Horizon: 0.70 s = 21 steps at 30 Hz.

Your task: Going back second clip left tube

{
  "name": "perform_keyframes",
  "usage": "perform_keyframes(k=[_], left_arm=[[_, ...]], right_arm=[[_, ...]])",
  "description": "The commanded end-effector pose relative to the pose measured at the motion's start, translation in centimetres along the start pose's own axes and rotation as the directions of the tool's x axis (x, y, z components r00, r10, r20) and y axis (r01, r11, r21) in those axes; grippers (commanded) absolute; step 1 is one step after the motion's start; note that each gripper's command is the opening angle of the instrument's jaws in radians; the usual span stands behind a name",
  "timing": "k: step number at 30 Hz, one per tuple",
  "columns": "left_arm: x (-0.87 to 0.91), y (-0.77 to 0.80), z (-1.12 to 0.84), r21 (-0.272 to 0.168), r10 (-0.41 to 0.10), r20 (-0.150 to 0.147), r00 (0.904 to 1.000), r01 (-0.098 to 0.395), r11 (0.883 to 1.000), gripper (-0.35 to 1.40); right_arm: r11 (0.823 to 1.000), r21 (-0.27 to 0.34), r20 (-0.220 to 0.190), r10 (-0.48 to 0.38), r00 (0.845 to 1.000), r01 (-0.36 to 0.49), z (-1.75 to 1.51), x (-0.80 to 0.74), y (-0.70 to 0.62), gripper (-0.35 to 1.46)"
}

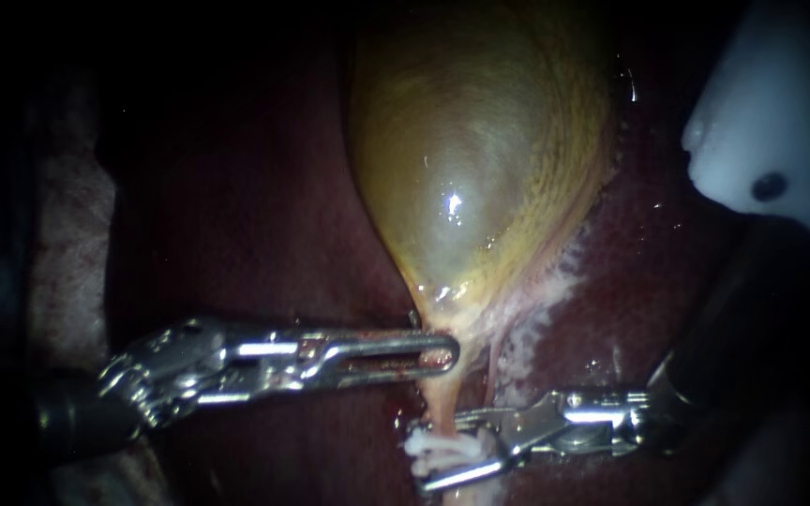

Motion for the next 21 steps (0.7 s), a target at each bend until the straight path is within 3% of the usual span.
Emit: perform_keyframes(k=[1, 10, 21], left_arm=[[0.0, 0.0, 0.0, 0.0, 0.0, 0.0, 1.0, 0.0, 1.0, -0.35], [0.0, 0.0, 0.0, 0.0, 0.0, 0.0, 1.0, 0.0, 1.0, -0.35], [0.0, 0.0, -0.01, 0.0, 0.0, 0.0, 1.0, 0.0, 1.0, -0.35]], right_arm=[[1.0, -0.004, 0.002, -0.005, 1.0, 0.005, -0.01, 0.0, -0.01, 0.48], [1.0, -0.008, 0.011, -0.014, 1.0, 0.014, -0.13, 0.04, -0.01, 0.48], [0.998, -0.034, 0.042, -0.056, 0.998, 0.057, -0.56, 0.17, -0.1, 0.48]])
